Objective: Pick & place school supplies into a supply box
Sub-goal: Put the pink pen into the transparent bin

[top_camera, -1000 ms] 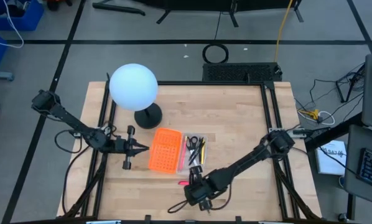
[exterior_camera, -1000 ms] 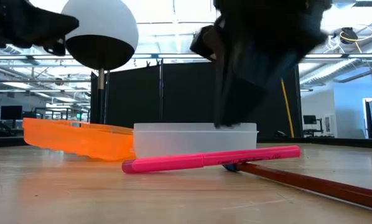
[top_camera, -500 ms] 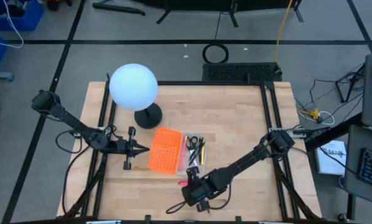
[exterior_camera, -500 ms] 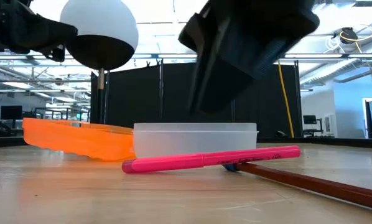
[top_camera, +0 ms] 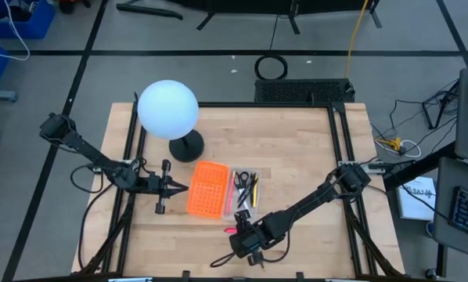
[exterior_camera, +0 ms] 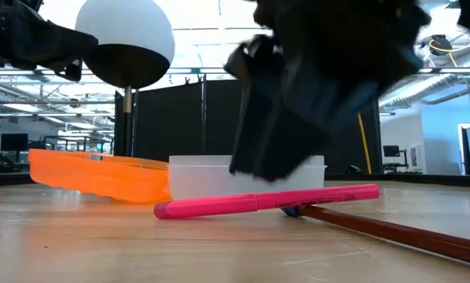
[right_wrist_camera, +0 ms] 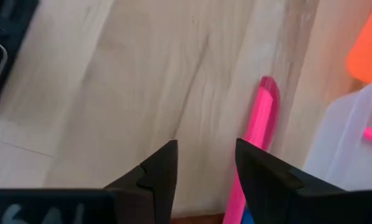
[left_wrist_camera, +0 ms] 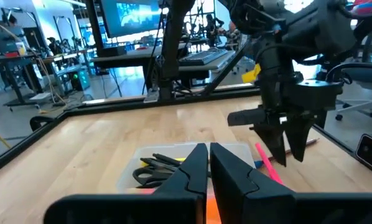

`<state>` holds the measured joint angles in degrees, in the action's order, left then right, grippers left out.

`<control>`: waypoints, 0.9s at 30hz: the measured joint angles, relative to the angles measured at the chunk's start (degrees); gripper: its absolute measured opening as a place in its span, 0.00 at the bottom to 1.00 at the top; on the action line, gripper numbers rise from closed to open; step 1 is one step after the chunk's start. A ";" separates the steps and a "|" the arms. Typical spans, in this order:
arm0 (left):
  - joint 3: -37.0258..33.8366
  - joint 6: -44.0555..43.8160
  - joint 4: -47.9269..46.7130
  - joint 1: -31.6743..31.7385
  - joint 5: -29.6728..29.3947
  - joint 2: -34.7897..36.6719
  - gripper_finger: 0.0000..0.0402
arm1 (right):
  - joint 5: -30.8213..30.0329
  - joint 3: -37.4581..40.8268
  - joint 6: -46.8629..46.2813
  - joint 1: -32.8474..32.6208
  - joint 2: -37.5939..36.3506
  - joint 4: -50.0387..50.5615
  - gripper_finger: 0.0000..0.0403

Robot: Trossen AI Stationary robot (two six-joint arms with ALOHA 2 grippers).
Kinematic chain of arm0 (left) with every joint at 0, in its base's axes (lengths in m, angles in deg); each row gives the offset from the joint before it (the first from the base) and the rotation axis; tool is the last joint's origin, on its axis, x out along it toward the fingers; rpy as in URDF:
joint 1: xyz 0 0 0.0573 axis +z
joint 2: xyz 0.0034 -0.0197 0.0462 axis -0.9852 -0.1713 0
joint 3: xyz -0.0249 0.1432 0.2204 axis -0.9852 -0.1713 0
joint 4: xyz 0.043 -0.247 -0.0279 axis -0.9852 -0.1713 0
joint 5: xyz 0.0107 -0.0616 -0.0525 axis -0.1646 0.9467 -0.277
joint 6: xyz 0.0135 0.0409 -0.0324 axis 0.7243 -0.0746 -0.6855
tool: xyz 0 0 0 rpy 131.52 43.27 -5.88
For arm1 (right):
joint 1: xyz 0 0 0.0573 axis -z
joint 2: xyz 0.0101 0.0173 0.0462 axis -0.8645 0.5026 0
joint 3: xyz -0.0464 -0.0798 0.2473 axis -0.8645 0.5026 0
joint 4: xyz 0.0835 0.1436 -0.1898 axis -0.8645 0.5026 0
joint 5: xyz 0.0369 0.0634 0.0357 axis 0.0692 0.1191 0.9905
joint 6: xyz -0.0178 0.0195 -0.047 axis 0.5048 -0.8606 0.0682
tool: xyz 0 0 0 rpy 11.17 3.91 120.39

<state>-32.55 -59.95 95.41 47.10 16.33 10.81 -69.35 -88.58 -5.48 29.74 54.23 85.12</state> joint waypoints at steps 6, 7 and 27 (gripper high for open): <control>0.00 -0.08 -0.79 0.00 0.01 0.00 0.03 | -3.08 2.22 0.00 0.15 0.00 -0.40 0.37; 0.00 -0.14 -1.10 0.00 0.01 0.00 0.02 | -3.09 2.33 -0.01 0.28 0.00 -0.44 0.37; 0.01 -0.18 -1.20 0.00 0.04 0.00 0.11 | -1.69 2.59 -1.74 1.91 1.15 -0.90 0.35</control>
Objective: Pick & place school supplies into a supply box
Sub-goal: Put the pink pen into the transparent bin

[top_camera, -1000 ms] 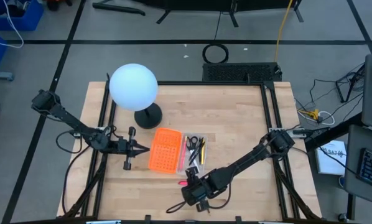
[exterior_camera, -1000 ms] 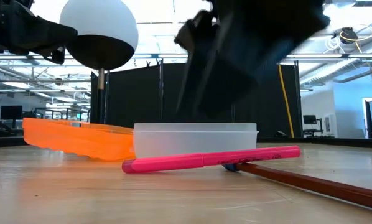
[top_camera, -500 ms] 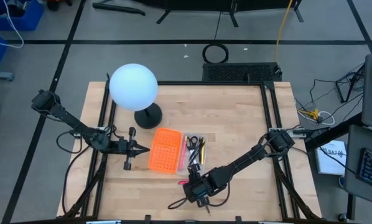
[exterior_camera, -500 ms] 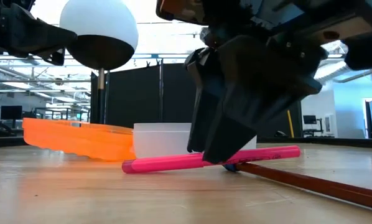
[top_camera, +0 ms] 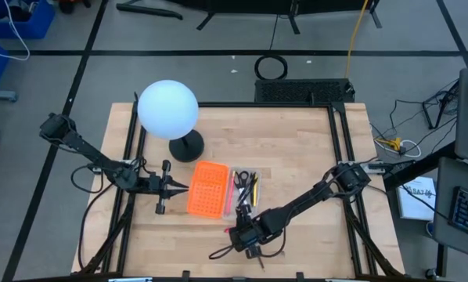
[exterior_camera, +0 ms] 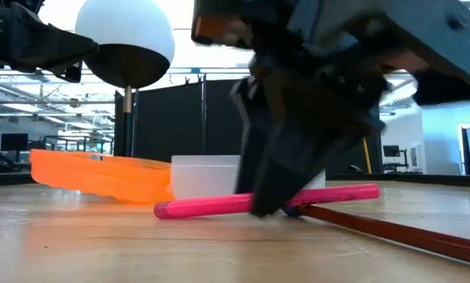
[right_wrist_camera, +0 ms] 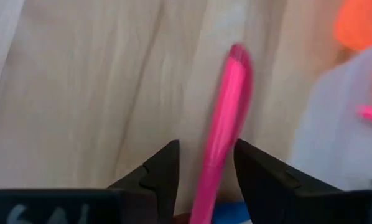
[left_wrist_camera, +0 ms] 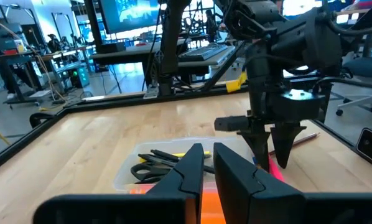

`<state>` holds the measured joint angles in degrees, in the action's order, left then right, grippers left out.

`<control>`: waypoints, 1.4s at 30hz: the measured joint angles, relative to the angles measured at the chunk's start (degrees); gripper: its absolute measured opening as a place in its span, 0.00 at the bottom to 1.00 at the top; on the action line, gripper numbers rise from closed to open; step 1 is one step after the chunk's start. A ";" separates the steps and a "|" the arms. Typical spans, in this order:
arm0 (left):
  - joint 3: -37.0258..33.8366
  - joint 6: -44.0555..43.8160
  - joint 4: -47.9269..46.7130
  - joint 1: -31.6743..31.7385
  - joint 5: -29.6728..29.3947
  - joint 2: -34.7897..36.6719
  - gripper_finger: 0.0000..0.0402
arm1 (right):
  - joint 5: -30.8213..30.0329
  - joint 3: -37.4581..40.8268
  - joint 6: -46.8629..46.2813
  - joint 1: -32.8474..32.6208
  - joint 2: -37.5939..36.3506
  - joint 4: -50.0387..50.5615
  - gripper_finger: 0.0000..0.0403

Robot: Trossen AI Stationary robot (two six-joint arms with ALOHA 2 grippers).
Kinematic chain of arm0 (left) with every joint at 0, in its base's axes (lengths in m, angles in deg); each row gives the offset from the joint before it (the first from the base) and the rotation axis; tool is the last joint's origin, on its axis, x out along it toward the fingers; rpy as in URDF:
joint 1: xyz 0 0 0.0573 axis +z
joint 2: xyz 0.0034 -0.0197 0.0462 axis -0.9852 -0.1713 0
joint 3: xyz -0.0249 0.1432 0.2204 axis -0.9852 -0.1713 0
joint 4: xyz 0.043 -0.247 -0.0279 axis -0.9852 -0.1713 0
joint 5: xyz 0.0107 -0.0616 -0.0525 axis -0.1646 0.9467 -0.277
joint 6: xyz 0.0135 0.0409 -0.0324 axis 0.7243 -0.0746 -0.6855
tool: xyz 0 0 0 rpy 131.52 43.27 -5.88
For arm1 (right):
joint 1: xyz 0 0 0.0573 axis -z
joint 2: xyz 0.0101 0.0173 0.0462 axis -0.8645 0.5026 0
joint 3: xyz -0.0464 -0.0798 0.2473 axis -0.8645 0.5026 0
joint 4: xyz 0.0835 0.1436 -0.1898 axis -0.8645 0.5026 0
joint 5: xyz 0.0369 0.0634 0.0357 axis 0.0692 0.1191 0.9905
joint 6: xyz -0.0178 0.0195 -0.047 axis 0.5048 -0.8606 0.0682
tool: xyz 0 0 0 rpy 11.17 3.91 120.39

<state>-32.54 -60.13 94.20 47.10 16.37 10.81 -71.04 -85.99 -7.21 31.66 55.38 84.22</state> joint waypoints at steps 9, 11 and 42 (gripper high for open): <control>-0.01 -0.89 0.04 0.00 0.02 0.00 0.12 | 0.33 -0.15 -2.01 0.24 1.38 -1.47 0.33; -0.01 -0.95 0.04 0.00 0.02 0.00 0.12 | 0.54 -0.13 -2.85 0.32 1.34 -1.38 0.29; -0.01 -4.32 0.14 0.00 0.04 0.00 0.12 | -8.25 0.00 -27.98 0.46 -14.29 -3.24 0.09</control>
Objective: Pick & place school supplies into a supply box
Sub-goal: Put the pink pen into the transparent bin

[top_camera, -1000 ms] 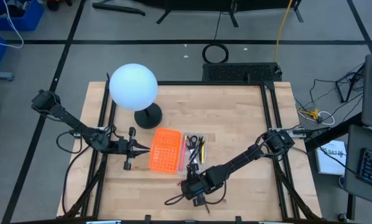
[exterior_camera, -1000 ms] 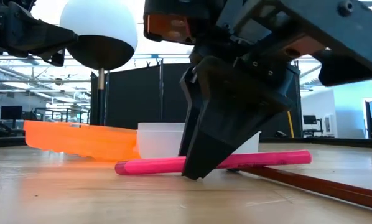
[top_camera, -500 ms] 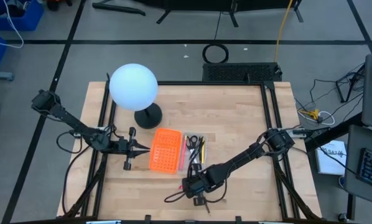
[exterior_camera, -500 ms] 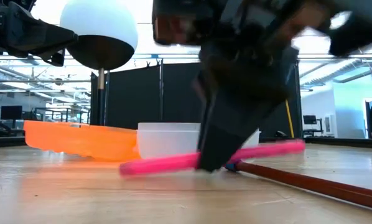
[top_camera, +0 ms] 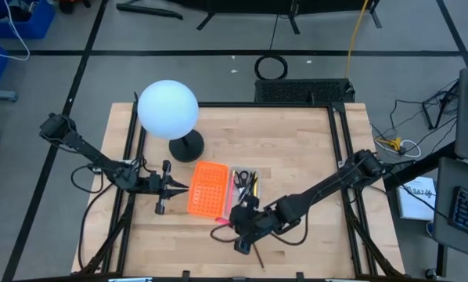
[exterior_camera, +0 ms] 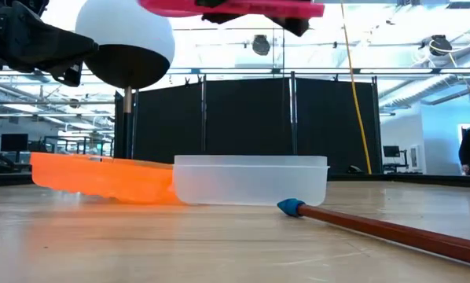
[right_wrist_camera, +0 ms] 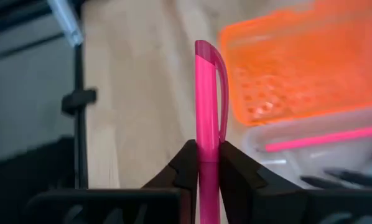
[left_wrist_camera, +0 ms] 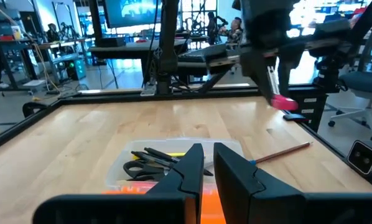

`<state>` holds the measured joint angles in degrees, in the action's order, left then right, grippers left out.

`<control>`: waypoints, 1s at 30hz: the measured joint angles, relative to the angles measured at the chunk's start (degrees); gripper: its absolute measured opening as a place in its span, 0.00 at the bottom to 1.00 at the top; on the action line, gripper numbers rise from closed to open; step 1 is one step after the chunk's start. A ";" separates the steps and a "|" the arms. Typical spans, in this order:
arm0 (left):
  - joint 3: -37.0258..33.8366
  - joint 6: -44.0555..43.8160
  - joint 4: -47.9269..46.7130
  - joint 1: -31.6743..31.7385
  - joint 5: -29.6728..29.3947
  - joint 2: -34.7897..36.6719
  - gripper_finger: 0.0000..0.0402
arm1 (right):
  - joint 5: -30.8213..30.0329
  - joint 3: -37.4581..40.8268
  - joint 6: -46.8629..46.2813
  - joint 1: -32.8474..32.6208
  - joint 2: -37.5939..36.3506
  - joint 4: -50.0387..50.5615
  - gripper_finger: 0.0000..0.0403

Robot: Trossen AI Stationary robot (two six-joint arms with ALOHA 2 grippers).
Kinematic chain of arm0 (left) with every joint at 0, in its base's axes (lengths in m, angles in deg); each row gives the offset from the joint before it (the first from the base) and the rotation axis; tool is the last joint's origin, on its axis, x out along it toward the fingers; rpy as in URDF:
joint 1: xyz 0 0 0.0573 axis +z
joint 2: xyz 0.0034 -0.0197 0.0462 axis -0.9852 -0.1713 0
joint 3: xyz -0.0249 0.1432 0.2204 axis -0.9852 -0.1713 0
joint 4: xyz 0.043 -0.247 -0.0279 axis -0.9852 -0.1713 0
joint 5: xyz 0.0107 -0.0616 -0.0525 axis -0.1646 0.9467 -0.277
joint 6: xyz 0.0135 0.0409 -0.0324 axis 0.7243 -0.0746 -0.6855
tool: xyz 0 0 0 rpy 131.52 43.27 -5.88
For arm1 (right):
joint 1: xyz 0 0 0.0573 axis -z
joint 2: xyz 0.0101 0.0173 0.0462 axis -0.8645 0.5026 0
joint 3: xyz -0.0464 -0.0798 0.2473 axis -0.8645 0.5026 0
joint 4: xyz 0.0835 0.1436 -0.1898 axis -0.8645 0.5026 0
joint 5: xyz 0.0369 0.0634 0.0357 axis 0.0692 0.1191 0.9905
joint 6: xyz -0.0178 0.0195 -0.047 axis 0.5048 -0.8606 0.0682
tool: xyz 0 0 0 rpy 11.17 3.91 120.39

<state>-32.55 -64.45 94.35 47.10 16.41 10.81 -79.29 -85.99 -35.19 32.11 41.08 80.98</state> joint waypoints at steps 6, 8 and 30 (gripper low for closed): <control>0.00 0.22 -0.56 0.00 -0.02 -0.02 0.12 | -4.02 0.00 -10.94 1.64 -1.37 4.64 0.10; 0.00 0.53 -0.56 0.00 -0.04 -0.02 0.12 | -5.91 0.00 -14.48 1.92 -1.34 5.98 0.09; 0.00 0.23 -1.91 0.00 0.02 0.00 0.12 | -23.11 22.55 -47.96 2.16 -5.85 -14.53 0.08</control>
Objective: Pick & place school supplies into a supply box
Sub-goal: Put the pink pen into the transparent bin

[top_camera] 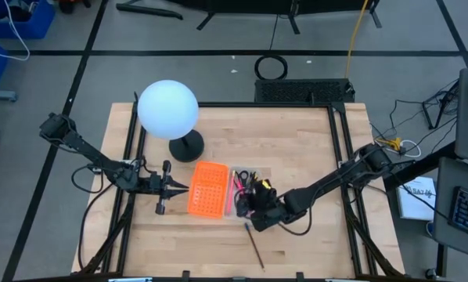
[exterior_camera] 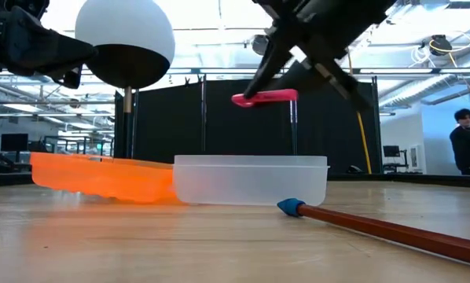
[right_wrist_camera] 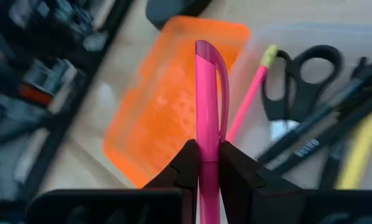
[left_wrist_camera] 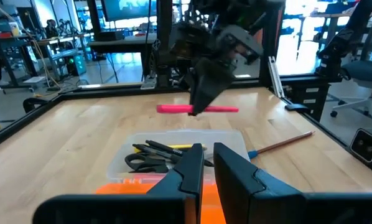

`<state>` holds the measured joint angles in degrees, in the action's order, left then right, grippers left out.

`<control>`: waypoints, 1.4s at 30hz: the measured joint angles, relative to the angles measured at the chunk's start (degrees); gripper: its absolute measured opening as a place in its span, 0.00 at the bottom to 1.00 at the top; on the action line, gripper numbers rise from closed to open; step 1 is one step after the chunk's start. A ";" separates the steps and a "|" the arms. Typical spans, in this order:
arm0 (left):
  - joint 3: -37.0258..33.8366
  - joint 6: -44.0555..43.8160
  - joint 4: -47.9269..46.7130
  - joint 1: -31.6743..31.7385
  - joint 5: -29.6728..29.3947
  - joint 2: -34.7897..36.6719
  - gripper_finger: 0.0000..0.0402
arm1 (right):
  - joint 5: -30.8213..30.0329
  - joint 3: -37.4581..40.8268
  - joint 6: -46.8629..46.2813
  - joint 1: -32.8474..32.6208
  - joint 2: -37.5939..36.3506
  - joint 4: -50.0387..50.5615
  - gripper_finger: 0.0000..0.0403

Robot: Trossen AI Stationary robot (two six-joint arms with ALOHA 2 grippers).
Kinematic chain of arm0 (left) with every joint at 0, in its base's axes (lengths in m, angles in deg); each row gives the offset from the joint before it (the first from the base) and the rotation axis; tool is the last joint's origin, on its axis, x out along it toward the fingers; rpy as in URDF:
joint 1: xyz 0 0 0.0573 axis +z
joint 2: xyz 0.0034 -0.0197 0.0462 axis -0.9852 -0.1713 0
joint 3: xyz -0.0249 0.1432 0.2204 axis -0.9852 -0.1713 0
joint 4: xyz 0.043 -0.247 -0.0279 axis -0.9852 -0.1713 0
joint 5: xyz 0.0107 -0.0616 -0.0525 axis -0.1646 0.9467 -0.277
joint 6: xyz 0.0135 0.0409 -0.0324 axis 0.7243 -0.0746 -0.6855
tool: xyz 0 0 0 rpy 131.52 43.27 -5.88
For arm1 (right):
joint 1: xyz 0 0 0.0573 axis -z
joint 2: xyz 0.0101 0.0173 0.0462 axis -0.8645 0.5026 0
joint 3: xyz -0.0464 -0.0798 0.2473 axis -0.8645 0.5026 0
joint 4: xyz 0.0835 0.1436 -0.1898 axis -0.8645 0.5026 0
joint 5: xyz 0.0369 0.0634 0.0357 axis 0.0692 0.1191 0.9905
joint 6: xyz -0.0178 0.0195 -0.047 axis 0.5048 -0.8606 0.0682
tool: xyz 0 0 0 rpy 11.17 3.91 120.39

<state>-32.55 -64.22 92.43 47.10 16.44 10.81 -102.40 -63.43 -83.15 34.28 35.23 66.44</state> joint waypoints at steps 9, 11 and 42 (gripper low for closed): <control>0.00 3.37 -1.17 0.00 -0.29 -0.02 0.12 | -1.48 6.62 -10.75 2.08 -0.08 -9.05 0.08; 0.00 3.28 -1.31 0.00 -0.28 -0.02 0.12 | -1.65 6.69 -11.32 2.56 -0.06 -9.06 0.08; 0.00 -5.71 -7.28 -0.07 3.16 -0.02 0.12 | 11.95 -9.06 5.19 8.69 0.73 16.95 0.08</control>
<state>-32.55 -69.93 85.16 47.03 19.60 10.79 -90.45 -72.50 -77.96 42.96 35.96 83.39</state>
